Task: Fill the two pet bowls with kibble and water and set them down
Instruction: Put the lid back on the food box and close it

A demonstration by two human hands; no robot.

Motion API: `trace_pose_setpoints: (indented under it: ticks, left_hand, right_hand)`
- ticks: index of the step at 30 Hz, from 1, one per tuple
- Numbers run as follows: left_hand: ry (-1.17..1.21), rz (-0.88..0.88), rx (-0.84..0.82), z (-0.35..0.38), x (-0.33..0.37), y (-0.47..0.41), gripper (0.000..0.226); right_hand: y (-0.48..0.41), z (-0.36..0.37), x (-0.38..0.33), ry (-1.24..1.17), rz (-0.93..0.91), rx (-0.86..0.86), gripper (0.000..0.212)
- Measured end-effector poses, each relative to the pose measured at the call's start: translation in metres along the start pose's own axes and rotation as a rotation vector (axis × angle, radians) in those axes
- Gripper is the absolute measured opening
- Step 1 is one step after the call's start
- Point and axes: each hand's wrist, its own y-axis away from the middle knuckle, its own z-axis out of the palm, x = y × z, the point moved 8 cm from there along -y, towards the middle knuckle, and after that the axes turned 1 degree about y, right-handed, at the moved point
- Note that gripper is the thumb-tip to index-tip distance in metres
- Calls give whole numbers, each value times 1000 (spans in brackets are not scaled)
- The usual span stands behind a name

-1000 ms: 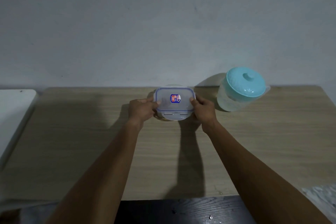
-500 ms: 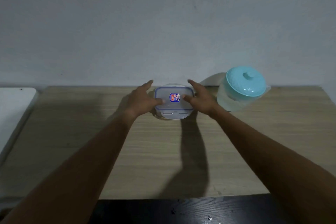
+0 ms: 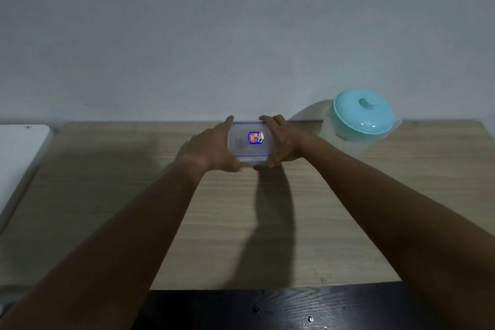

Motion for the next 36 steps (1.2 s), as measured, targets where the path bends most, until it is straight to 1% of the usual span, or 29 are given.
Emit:
trace_pose_setpoints:
  ticks: [1, 2, 3, 4, 5, 6, 7, 8, 9, 10, 12, 14, 17, 22, 25, 28, 33, 36]
  left_hand:
    - [88, -14, 21, 2, -1, 6, 140]
    - [186, -26, 57, 3, -1, 13, 141]
    - [279, -34, 108, 4, -3, 21, 135]
    - [356, -44, 166, 4, -5, 29, 121]
    - [407, -53, 228, 1, -5, 36, 100]
    - [445, -72, 271, 0, -6, 43, 81]
    - [487, -83, 291, 1, -6, 47, 68]
    - [542, -94, 298, 4, -7, 49, 62]
    - [598, -106, 301, 6, -10, 50, 61]
    - [654, -121, 307, 7, -12, 53, 64]
    - [745, -133, 315, 13, -19, 55, 75]
    - [788, -101, 308, 14, -19, 66, 79]
    - [819, -61, 297, 5, -9, 90, 69]
    - [798, 0, 280, -5, 11, 131, 55]
    - [800, 28, 311, -12, 25, 157, 52]
    - [821, 45, 340, -11, 38, 181, 63]
    - [831, 82, 406, -1, 79, 232, 71]
    - [853, 58, 471, 9, 100, 261, 73]
  right_hand:
    - [5, 4, 2, -46, 8, 33, 154]
    - [11, 7, 4, -123, 31, 90, 159]
    - [17, 13, 8, -226, 62, 163, 159]
    - [26, 19, 13, -334, 101, 251, 155]
    - [34, 24, 17, -446, 137, 339, 148]
    - [41, 30, 20, -554, 165, 424, 136]
    - [49, 34, 23, -647, 187, 501, 116]
    - [56, 38, 22, -706, 211, 549, 99]
    - [62, 41, 20, -748, 217, 582, 90]
    - [67, 42, 18, -781, 231, 601, 87]
    - [79, 47, 11, -818, 251, 621, 89]
    - [97, 51, 3, -842, 266, 651, 89]
    - [125, 53, -5, -847, 288, 702, 88]
    - [181, 54, -14, -856, 306, 766, 84]
    - [207, 50, -16, -840, 283, 786, 87]
    - [233, 45, -17, -836, 228, 792, 90]
    - [290, 37, -2, -820, 155, 813, 81]
    - [317, 33, 10, -797, 91, 793, 77]
